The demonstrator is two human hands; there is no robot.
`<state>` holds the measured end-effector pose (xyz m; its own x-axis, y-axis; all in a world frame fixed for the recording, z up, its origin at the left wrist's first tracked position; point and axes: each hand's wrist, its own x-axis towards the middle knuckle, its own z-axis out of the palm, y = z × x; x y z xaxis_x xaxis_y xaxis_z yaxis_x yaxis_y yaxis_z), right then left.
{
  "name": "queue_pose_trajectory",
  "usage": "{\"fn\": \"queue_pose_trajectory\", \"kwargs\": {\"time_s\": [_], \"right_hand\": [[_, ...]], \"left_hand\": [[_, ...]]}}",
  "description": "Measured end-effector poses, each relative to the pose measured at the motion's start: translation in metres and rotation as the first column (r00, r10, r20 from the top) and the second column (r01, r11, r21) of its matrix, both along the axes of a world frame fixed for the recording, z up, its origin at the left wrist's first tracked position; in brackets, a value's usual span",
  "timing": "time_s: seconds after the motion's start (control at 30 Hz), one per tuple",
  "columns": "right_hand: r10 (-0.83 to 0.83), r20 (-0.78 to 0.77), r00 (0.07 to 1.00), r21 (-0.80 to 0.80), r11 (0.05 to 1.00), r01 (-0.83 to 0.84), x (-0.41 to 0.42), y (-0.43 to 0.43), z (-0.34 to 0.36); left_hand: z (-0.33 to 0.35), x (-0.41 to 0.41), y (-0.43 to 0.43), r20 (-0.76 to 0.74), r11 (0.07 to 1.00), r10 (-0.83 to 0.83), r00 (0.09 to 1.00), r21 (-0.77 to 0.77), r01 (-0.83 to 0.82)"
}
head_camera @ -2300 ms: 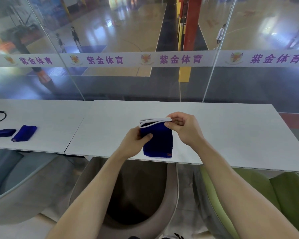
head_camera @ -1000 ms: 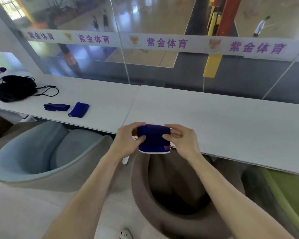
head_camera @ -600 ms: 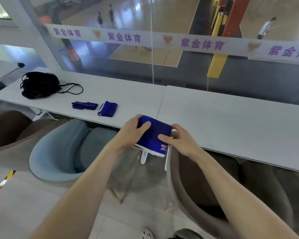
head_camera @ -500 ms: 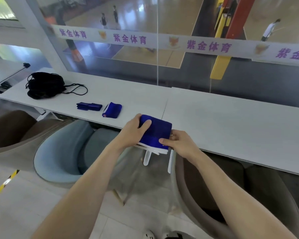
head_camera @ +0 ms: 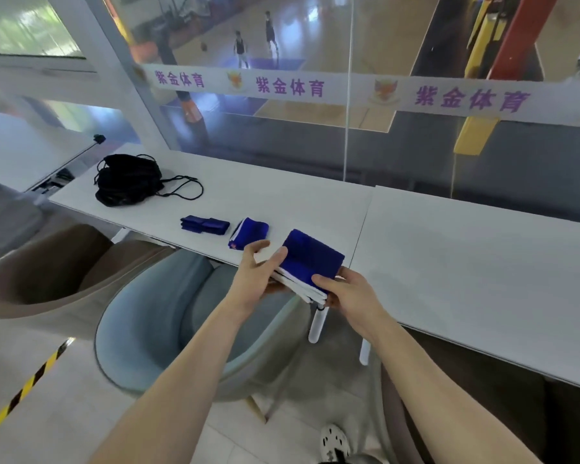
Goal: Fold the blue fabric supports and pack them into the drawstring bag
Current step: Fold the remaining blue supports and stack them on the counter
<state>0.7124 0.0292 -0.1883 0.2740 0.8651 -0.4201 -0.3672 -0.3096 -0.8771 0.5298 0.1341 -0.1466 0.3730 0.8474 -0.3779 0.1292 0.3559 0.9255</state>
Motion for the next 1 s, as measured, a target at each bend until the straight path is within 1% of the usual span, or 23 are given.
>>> {"fn": "queue_pose_trajectory", "kwargs": {"time_s": [0.03,0.07,0.1,0.17,0.23,0.27,0.33,0.37,0.43,0.5,0.6,0.67,0.7,0.73,0.8,0.83,0.87,0.93,1.0], "right_hand": [[-0.031,-0.002,1.0,0.009,0.999,0.031,-0.001,0.008,-0.003],[-0.052,0.024,0.998,0.007,0.999,0.052,-0.003,0.014,-0.006],[-0.057,0.07,0.996,-0.005,0.998,0.058,-0.005,0.02,-0.011],[-0.027,0.163,0.986,-0.044,0.998,0.035,-0.007,0.03,-0.019],[-0.018,0.252,0.968,-0.097,0.994,0.044,-0.007,0.038,-0.021],[-0.024,0.331,0.943,-0.127,0.989,0.07,-0.007,0.042,-0.022],[-0.021,0.52,0.854,-0.154,0.981,0.118,-0.006,0.05,-0.026],[-0.014,0.586,0.81,-0.142,0.982,0.12,-0.006,0.055,-0.03],[0.008,0.67,0.743,-0.107,0.991,0.086,-0.006,0.066,-0.037],[0.05,0.723,0.689,-0.11,0.993,0.044,-0.005,0.079,-0.043],[0.03,0.748,0.663,-0.098,0.993,0.065,-0.005,0.1,-0.037],[-0.005,0.778,0.628,-0.071,0.993,0.096,-0.008,0.117,-0.03],[0.001,0.761,0.648,-0.077,0.993,0.089,-0.011,0.128,-0.027],[0.034,0.715,0.698,-0.101,0.993,0.055,-0.016,0.139,-0.021],[0.098,0.555,0.826,-0.174,0.985,-0.001,-0.023,0.162,-0.018],[0.104,0.482,0.87,-0.189,0.982,-0.013,-0.025,0.172,-0.019],[0.096,0.43,0.898,-0.178,0.984,-0.019,-0.027,0.179,-0.021],[0.051,0.398,0.916,-0.135,0.991,0.003,-0.027,0.187,-0.029],[-0.038,0.368,0.929,-0.121,0.989,0.088,-0.021,0.193,-0.037]], "left_hand": [[-0.006,0.0,0.004,0.076,0.994,0.024,0.997,-0.109,-0.016],[-0.014,0.0,0.006,0.121,0.987,0.012,0.993,-0.161,0.008],[-0.022,-0.001,0.007,0.12,0.984,0.0,0.993,-0.176,0.022],[-0.032,-0.001,0.011,0.07,0.984,0.008,0.998,-0.176,0.004],[-0.036,-0.001,0.018,0.03,0.991,0.01,0.999,-0.133,-0.006],[-0.036,-0.001,0.024,-0.012,0.996,0.002,1.0,-0.092,-0.003],[-0.036,-0.001,0.038,-0.121,1.0,-0.012,0.993,0.023,0.015],[-0.037,-0.002,0.045,-0.161,0.997,-0.014,0.987,0.068,0.025],[-0.039,-0.003,0.06,-0.19,0.99,-0.024,0.982,0.129,0.049],[-0.041,-0.006,0.08,-0.185,0.987,-0.052,0.981,0.14,0.078],[-0.047,-0.011,0.111,-0.187,0.975,-0.148,0.971,0.136,0.175],[-0.052,-0.013,0.13,-0.246,0.953,-0.178,0.953,0.2,0.229],[-0.055,-0.014,0.139,-0.294,0.934,-0.168,0.941,0.257,0.246],[-0.058,-0.014,0.146,-0.339,0.91,-0.154,0.928,0.317,0.267],[-0.064,-0.012,0.156,-0.4,0.86,-0.155,0.903,0.395,0.323],[-0.067,-0.011,0.159,-0.413,0.84,-0.172,0.894,0.413,0.352],[-0.072,-0.01,0.162,-0.416,0.817,-0.196,0.888,0.431,0.383],[-0.082,-0.011,0.168,-0.389,0.769,-0.267,0.881,0.465,0.439],[-0.088,-0.014,0.176,-0.338,0.76,-0.332,0.881,0.458,0.462]]}}
